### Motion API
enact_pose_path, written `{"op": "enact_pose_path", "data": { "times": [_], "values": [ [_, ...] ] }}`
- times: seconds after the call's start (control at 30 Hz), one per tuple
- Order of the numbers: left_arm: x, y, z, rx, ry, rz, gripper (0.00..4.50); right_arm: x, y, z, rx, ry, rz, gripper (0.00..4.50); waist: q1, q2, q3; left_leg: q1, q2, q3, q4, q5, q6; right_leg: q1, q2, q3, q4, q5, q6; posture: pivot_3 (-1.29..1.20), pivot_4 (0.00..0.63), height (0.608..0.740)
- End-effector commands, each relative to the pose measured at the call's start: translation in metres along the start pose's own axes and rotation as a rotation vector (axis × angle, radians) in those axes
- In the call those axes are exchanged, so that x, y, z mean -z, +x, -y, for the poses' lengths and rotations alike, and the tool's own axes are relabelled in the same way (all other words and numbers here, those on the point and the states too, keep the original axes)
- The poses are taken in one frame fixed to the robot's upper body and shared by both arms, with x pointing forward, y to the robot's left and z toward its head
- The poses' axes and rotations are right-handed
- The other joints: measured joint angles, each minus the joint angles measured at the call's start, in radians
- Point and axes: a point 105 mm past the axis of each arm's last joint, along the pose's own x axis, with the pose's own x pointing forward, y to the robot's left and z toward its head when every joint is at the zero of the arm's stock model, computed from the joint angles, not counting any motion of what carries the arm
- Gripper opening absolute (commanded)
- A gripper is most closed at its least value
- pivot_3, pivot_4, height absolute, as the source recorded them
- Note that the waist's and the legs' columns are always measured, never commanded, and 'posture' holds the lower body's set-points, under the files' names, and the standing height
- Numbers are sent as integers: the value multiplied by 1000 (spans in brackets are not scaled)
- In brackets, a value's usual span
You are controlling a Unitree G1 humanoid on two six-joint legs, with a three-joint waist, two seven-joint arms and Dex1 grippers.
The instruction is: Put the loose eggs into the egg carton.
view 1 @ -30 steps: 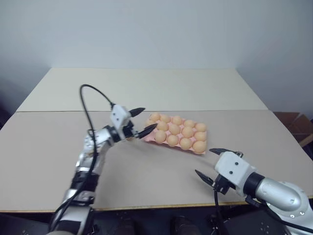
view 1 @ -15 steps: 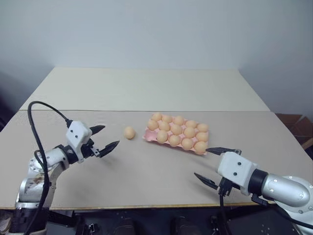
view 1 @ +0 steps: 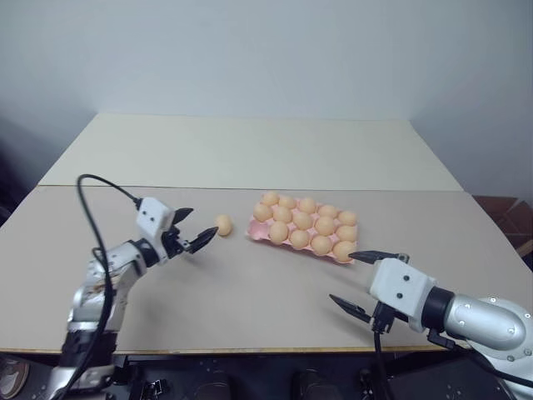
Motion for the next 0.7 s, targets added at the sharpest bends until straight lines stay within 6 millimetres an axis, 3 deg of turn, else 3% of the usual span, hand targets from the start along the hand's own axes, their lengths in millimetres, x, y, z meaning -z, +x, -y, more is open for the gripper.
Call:
{"op": "enact_pose_path", "data": {
  "times": [0.03,0.27,0.5,0.7],
  "values": [
    [-6,19,-5,-23,10,10,4468,-5,-1,4,39,-30,14,4500,-2,0,0,0,0,0,0,0,0,0,0,0,0,0,0,0,150,740],
    [7,44,-4,-36,-7,-31,4468,-4,-1,4,75,-21,8,4500,-5,0,0,-1,0,0,0,0,0,-1,1,0,-1,4,6,0,150,740],
    [18,47,-13,-72,-4,-93,4468,-3,-1,3,99,-8,2,4500,-3,0,0,-1,0,-1,0,0,0,-1,0,0,0,4,6,0,150,740],
    [22,53,-2,-22,-20,-87,4468,-2,0,6,102,-15,3,4500,-2,0,0,-1,0,-1,0,0,0,-1,0,-1,0,4,6,0,150,740]
  ]
}}
